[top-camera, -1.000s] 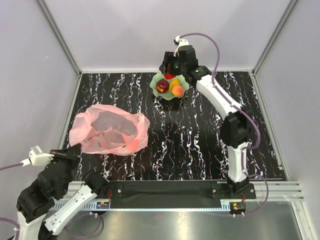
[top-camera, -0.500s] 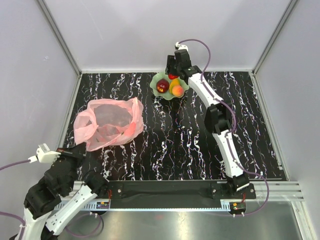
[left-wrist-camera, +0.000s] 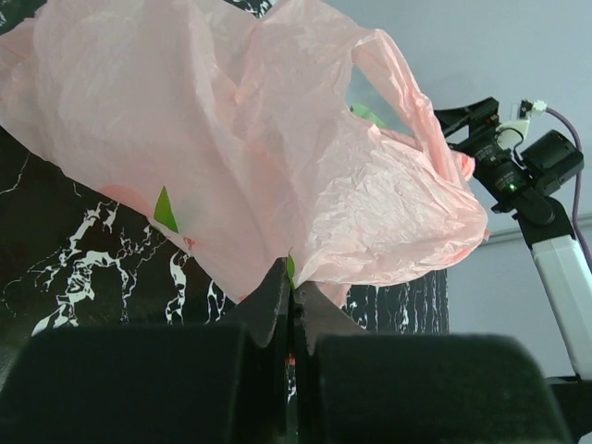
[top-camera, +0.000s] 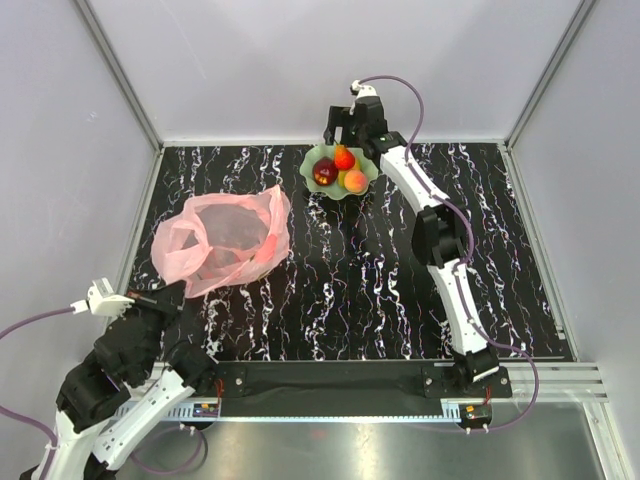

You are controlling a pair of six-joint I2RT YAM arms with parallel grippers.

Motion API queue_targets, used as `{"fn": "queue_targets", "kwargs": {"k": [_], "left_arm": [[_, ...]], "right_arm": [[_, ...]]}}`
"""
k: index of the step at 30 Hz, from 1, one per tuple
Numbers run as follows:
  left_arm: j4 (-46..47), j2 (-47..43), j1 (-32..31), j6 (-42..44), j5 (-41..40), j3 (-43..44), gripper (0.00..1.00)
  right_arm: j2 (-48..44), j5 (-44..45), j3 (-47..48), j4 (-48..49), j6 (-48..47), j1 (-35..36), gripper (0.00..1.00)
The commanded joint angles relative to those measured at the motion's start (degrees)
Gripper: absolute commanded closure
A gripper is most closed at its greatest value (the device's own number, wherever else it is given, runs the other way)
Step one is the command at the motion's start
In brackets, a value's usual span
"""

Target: Untie the knot of the plastic bag and take out the fruit

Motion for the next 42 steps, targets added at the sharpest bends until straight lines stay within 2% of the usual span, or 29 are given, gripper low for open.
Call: {"fn": "queue_targets", "kwargs": {"k": [1, 7, 8, 9, 11, 13, 15, 16, 17, 18, 19, 20, 24, 28, 31, 35, 38, 39, 42], "left_arm": [[4.70, 0.72, -0.22, 3.05, 2.35, -0.22, 0.99], [9.09, 3.00, -0.23, 7.00, 7.45, -1.80, 0.95], [10.58, 3.70, -0.23, 7.71, 8.32, -1.98, 0.93], [11.38, 4.06, -0.14, 8.24, 9.99, -2.07, 0.91], [14.00, 4.67, -0.22, 10.43, 11.75, -2.68, 0.87], [16.56, 5.73, -0.14, 12.71, 15.00, -3.03, 0.79], [17.97, 6.95, -0.14, 13.60, 17.20, -3.03, 0.76], [19.37, 7.22, -0.14, 14.65, 18.69, -2.95, 0.72], [20.08, 7.66, -0.14, 15.09, 18.70, -2.94, 0.70], [20.78, 8.27, -0.14, 15.71, 20.18, -2.94, 0.68], [22.53, 8.71, -0.22, 17.02, 21.15, -2.94, 0.62], [23.24, 9.07, -0.23, 17.55, 21.95, -2.60, 0.59], [25.44, 12.32, -0.14, 20.72, 26.51, -0.32, 0.52], [28.77, 14.25, -0.23, 23.88, 30.21, 1.09, 0.48], [31.41, 14.69, -0.14, 25.37, 32.06, 1.36, 0.44], [34.24, 16.36, -0.14, 27.14, 37.06, 2.41, 0.42], [34.32, 18.38, -0.14, 27.40, 39.78, 3.38, 0.30], [34.41, 19.26, -0.22, 26.88, 40.32, 3.30, 0.21], [35.73, 19.97, -0.14, 26.17, 42.43, 2.94, 0.08]], "right_arm": [[-7.59, -1.62, -5.36, 5.82, -0.99, -0.05, 0.00], [-24.45, 0.49, -20.04, 9.52, -1.17, -0.05, 0.00], [-29.87, 1.88, -22.75, 10.40, -0.99, -0.05, 0.00], [-32.89, 2.33, -28.78, 11.54, -1.08, -0.13, 0.00], [-41.91, 3.99, -34.71, 13.39, -0.55, -0.13, 0.01], [-47.48, 3.48, -41.83, 11.04, 0.41, -0.13, 0.00], [-55.21, 1.03, -48.16, 8.31, 1.81, -0.05, 0.00], [-60.37, -3.16, -52.71, 6.30, 2.34, -0.05, 0.00], [-63.04, -5.38, -52.75, 5.32, 2.61, -0.05, 0.00], [-65.76, -6.88, -57.36, 4.27, 3.57, -0.05, 0.00], [-68.83, -8.11, -60.28, 4.17, 4.71, 0.04, 0.00], [-75.30, -10.21, -65.97, 4.52, 5.59, 0.04, 0.00], [-92.74, -12.16, -78.73, 7.07, 9.90, 0.04, 0.00], [-106.97, -12.43, -82.63, 0.24, 12.01, -0.04, 0.00], [-112.70, -14.45, -83.08, -5.21, 12.72, 0.04, 0.00], [-118.25, -12.79, -83.08, -10.41, 12.55, 0.04, 0.00], [-121.33, -10.42, -82.20, -14.81, 11.14, -0.04, 0.00], [-121.68, -9.80, -81.85, -16.47, 11.14, 0.04, 0.00], [-122.56, -10.76, -80.53, -17.97, 11.05, 0.04, 0.00]]}}
